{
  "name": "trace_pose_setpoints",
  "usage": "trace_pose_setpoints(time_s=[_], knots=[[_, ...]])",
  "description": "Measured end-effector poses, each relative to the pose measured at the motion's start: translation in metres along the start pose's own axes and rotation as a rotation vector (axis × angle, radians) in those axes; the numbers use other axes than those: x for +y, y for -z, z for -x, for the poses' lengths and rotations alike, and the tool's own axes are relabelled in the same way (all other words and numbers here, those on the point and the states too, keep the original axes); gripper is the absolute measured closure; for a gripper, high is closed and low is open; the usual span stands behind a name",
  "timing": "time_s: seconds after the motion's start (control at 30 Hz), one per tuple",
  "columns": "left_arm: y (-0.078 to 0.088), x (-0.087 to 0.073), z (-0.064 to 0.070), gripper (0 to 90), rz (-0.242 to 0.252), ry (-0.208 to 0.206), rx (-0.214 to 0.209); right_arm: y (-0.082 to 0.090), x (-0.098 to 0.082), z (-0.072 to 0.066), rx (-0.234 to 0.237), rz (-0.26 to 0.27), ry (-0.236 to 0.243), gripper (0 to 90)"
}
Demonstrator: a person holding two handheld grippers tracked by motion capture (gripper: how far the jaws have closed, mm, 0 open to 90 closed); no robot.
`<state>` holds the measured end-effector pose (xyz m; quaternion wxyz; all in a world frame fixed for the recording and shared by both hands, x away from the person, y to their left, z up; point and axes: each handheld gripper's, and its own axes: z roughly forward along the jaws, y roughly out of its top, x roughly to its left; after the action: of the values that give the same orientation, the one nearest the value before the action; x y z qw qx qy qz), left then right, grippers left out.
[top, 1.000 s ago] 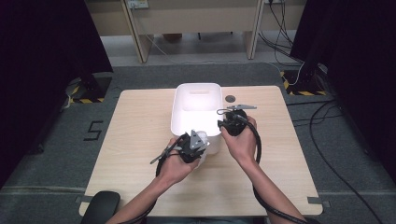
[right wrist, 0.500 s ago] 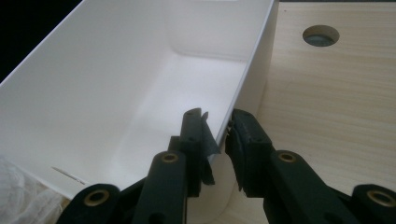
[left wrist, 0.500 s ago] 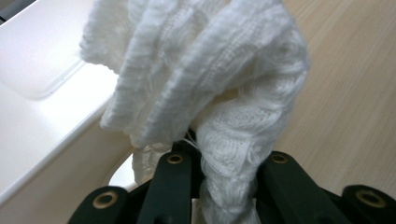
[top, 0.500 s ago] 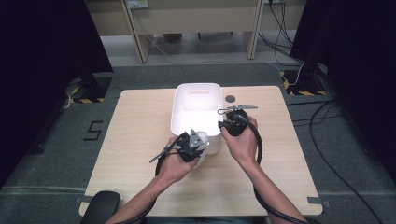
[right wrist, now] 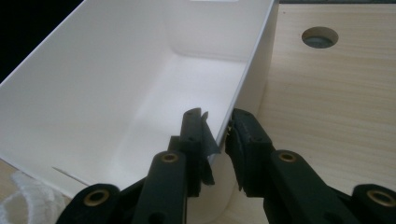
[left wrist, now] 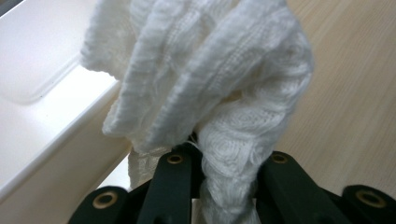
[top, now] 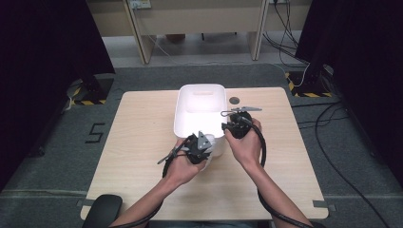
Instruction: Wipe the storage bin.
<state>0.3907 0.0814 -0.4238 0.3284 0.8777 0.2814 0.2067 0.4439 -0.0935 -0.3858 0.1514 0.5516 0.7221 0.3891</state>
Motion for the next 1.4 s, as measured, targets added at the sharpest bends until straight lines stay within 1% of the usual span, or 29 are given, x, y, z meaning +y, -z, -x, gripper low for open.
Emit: trace_pose_setpoints(time_s=[0.17, 0.43, 0.57, 0.67, 0.83, 1.13, 1.4], knots=[[-0.001, -0.002, -0.001, 78.9, -0.008, -0.005, 0.004, 0.000, 0.000, 0.000, 0.001, 0.000, 0.005, 75.5], [-0.010, -0.006, 0.001, 78.9, -0.024, -0.003, 0.003, 0.000, 0.000, 0.001, 0.003, 0.002, 0.005, 75.5], [-0.012, -0.007, 0.002, 78.9, -0.023, -0.004, 0.006, 0.000, 0.000, 0.001, 0.003, 0.004, 0.008, 75.5], [-0.014, -0.009, 0.003, 78.9, -0.027, -0.010, 0.008, -0.001, 0.000, 0.001, 0.004, 0.006, 0.010, 75.5], [-0.019, -0.011, 0.005, 78.9, -0.039, -0.009, 0.005, -0.001, 0.000, 0.001, 0.004, 0.006, 0.008, 75.5], [-0.023, -0.013, 0.005, 78.9, -0.037, -0.009, 0.005, -0.001, 0.000, 0.001, 0.003, 0.007, 0.007, 75.5], [-0.030, -0.017, 0.006, 78.9, -0.053, -0.008, -0.003, -0.001, 0.000, 0.001, 0.002, 0.008, 0.009, 75.4]])
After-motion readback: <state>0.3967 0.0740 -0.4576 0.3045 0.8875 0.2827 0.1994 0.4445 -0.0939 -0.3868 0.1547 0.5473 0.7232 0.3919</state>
